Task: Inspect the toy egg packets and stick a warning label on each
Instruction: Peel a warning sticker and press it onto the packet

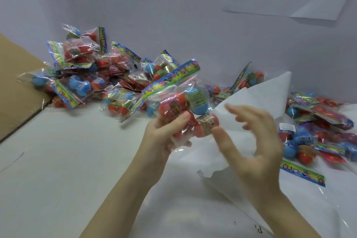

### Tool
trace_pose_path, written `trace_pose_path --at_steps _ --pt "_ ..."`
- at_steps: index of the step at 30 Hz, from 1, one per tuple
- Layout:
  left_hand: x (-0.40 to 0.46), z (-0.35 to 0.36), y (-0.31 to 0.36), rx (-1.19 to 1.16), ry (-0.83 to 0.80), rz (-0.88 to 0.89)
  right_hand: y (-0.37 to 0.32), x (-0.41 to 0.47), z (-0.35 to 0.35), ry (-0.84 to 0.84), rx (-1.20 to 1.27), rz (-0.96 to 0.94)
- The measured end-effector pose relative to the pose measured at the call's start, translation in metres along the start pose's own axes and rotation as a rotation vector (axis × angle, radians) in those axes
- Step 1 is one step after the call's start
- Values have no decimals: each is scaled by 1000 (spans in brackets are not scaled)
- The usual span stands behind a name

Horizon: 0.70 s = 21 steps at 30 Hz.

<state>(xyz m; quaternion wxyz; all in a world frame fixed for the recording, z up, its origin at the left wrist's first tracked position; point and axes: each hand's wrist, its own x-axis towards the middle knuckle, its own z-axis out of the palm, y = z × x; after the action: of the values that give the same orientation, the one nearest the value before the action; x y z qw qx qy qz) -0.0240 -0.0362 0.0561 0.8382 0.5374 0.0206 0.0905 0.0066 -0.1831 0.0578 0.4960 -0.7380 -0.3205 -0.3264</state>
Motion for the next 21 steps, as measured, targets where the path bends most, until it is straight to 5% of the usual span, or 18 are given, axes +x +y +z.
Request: trace_pose_path --at_steps 3,5,7,14,21 --pt "-1 1 -2 53 -11 60 0 11 -4 -167 350 469" --pt "0 2 -4 120 -14 122 5 13 -5 -382 483 609" --pt "1 2 -8 180 -23 139 6 14 -5 -444 482 625" --pt "1 7 -10 190 -27 4 11 8 -1 -271 412 598" --pt "3 4 -6 106 23 -60 13 8 -2 -390 361 586"
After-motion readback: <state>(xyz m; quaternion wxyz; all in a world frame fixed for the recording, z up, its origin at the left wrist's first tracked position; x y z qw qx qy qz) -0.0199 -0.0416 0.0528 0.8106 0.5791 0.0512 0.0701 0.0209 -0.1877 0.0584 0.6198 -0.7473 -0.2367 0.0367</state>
